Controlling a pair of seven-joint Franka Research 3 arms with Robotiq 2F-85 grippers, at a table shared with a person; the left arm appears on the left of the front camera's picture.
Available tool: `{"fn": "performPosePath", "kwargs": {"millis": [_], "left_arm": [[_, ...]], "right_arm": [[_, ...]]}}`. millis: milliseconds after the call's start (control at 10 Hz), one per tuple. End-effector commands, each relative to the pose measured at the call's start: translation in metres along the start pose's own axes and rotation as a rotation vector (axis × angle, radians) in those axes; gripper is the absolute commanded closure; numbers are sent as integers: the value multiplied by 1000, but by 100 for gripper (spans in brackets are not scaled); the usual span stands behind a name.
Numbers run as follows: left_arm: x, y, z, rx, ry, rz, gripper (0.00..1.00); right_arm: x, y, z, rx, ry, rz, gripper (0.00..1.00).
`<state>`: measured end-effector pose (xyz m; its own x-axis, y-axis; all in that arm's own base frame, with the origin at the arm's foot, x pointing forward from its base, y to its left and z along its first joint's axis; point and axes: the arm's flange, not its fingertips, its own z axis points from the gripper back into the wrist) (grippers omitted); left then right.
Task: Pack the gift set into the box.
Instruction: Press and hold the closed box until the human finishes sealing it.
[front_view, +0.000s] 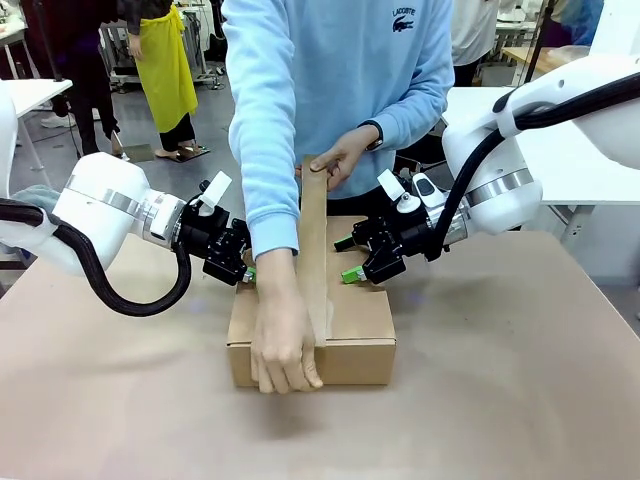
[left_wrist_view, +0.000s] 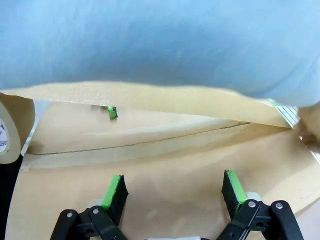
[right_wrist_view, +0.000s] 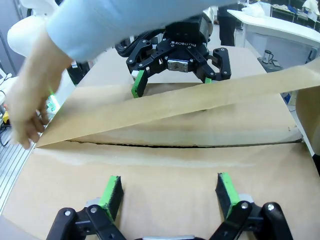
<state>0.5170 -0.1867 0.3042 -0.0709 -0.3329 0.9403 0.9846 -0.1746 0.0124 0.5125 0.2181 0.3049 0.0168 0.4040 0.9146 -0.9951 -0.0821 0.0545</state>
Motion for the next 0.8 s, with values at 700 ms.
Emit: {"fn": "performPosePath", "kwargs": {"millis": [700], "left_arm": [[-4, -2, -2, -2, 7, 1, 0]], "right_arm": [[-5, 3, -1, -12, 7, -4, 0]]}}
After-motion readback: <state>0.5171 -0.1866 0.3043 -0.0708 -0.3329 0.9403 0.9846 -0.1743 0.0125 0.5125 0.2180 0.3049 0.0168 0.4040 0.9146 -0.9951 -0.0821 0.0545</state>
